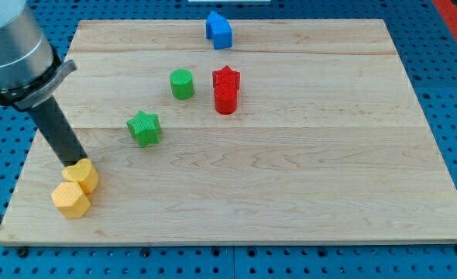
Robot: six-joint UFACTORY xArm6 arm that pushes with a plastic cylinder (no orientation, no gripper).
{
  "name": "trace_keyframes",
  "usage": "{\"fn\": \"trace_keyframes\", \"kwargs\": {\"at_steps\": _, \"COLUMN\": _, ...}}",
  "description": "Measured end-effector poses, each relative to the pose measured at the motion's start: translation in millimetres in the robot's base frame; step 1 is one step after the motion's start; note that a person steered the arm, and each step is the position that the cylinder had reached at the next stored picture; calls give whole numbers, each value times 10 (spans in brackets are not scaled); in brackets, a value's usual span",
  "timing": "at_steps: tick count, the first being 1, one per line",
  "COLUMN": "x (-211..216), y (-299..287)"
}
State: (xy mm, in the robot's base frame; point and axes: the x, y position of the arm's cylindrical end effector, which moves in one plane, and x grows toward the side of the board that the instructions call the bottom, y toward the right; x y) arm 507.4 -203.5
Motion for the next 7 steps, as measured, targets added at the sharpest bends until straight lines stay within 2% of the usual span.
{"fn": "trace_keyframes", "kwargs": {"at_steps": 3, "x": -852, "y": 405}}
{"fn": "trace_keyframes", "kwargs": {"at_steps": 7, "x": -864, "y": 468}}
